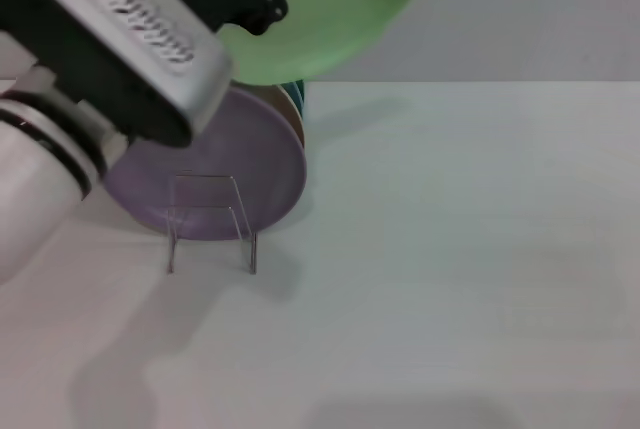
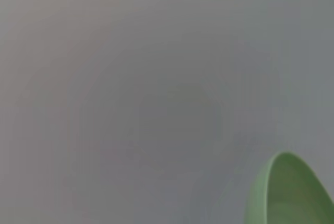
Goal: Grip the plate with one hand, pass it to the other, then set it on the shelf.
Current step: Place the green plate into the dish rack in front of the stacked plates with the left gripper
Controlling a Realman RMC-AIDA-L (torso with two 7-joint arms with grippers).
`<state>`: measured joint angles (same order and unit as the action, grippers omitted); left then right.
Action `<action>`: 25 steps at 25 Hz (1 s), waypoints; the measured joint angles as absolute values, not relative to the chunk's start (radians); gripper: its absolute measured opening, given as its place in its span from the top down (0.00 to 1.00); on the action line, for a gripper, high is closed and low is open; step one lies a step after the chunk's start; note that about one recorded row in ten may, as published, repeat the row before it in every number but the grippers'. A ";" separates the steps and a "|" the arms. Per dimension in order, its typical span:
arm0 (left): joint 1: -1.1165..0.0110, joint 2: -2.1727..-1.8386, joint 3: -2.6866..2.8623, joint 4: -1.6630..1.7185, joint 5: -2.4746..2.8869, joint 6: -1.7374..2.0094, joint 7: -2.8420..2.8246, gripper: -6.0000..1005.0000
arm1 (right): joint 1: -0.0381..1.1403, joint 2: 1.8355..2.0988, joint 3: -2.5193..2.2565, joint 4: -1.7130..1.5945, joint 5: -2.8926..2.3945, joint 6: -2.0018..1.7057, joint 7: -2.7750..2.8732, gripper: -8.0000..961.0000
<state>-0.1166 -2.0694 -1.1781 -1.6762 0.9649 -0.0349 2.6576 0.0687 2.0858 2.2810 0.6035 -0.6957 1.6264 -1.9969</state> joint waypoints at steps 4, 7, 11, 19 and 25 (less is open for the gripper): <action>-0.158 -2.077 -1.115 -1.670 1.197 0.159 2.651 0.91 | 0.076 2.084 2.280 0.603 -0.710 1.625 -1.979 0.38; -0.170 -2.078 -1.073 -1.661 1.355 0.236 2.619 0.91 | 0.079 2.083 2.280 0.603 -0.714 1.624 -1.975 0.38; -0.216 -2.076 -0.987 -1.595 1.672 0.447 2.413 0.92 | 0.081 2.083 2.280 0.603 -0.723 1.623 -1.965 0.38; -0.200 -2.060 -0.886 -1.555 2.143 0.618 1.810 0.92 | 0.082 2.083 2.281 0.604 -0.726 1.625 -1.950 0.38; -0.143 -2.019 -0.894 -1.585 2.352 0.617 1.184 0.92 | 0.090 2.083 2.281 0.602 -0.728 1.621 -1.949 0.38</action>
<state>-0.1434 -2.0186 -0.8940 -1.5855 2.3524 0.6173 1.1841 0.0897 2.0831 2.2810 0.6022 -0.7281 1.6213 -1.9485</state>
